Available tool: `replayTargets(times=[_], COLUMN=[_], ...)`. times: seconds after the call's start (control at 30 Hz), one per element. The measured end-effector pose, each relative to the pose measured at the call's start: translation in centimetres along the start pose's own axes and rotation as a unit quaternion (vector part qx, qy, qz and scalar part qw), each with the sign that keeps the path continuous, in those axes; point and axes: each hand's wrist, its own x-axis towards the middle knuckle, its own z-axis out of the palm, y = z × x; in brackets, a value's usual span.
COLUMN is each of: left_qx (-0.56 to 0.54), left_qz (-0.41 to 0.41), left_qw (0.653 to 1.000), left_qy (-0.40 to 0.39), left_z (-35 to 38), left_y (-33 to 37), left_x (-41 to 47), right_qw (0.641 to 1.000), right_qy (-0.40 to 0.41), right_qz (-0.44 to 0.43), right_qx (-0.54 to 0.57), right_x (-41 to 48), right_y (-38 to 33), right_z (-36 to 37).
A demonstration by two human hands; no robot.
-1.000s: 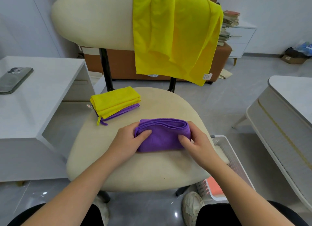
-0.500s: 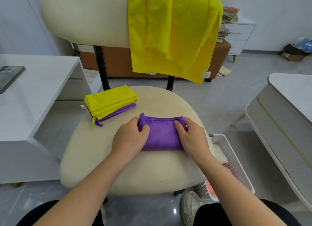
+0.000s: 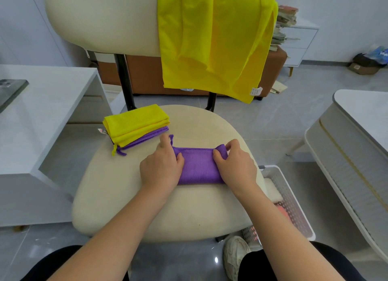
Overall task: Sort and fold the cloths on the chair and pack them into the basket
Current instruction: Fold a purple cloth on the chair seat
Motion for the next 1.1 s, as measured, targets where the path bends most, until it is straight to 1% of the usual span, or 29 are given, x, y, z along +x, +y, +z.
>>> replayTargets(times=[0.07,0.1,0.17,0.23,0.37,0.5,0.57,0.63,0.67,0.7,0.73,0.77,0.8,0.83,0.87,0.9,1.0,1.1], left_qx=[-0.007,0.007,0.04,0.058,0.077,0.075,0.038,-0.027,-0.048,-0.052,-0.032,0.006,0.044,0.066,0.07,0.068,0.067,0.062], left_qz=[0.075,0.115,0.167,0.189,0.218,0.22,0.239,0.28,0.305,0.326,0.339,0.343,0.338,0.334,0.331,0.327,0.327,0.326], left_qw=[0.996,0.991,0.981,0.976,0.969,0.97,0.966,0.955,0.948,0.942,0.94,0.939,0.936,0.931,0.926,0.923,0.925,0.923], left_qy=[0.046,0.064,0.085,0.097,0.084,0.072,0.093,0.092,0.079,0.056,0.019,-0.034,-0.09,-0.135,-0.166,-0.19,-0.185,-0.193], left_z=[0.3,0.5,0.9,0.8,0.8,0.7,0.4,-0.1,-0.1,0.3,0.7,0.9,1.0,1.1,1.0,0.9,0.9,0.5], left_y=[-0.6,-0.9,-1.3,-1.3,-1.4,-1.8,-1.8,-1.6,-1.6,-1.7,-1.7,-1.8,-1.8,-1.9,-2.0,-2.1,-2.1,-2.2], left_x=[0.2,0.3,0.4,0.2,0.1,0.2,0.1,-0.3,-0.5,-0.8,-1.0,-1.2,-1.3,-1.4,-1.4,-1.4,-1.3,-0.9], right_qw=[1.0,1.0,1.0,1.0,0.999,0.995,0.989,0.971,0.96,0.952,0.948,0.946,0.94,0.932,0.926,0.924,0.927,0.922], right_qy=[0.009,0.013,0.019,0.023,0.04,0.083,0.11,0.14,0.139,0.116,0.065,-0.005,-0.074,-0.126,-0.156,-0.168,-0.175,-0.186], right_qz=[-0.003,-0.004,-0.006,-0.012,-0.025,-0.055,-0.088,-0.174,-0.223,-0.266,-0.3,-0.322,-0.333,-0.336,-0.331,-0.322,-0.308,-0.32], right_qx=[0.002,0.007,0.016,0.018,0.015,0.0,0.047,0.089,0.096,0.095,0.079,0.044,-0.006,-0.057,-0.096,-0.119,-0.124,-0.118], right_x=[-0.1,-0.1,-0.1,-0.1,-0.2,0.1,0.4,0.5,0.3,-0.1,-0.5,-1.0,-1.4,-1.8,-2.0,-2.1,-1.9,-1.7], right_y=[0.0,0.1,0.1,0.1,0.2,0.6,1.0,1.0,0.9,0.9,0.9,1.0,1.2,1.5,1.9,2.2,2.7,3.1], right_z=[-0.1,-0.1,-0.1,-0.1,-0.1,0.0,-0.2,-0.8,-1.1,-1.3,-1.2,-1.0,-0.7,-0.3,0.0,0.2,0.0,-0.2])
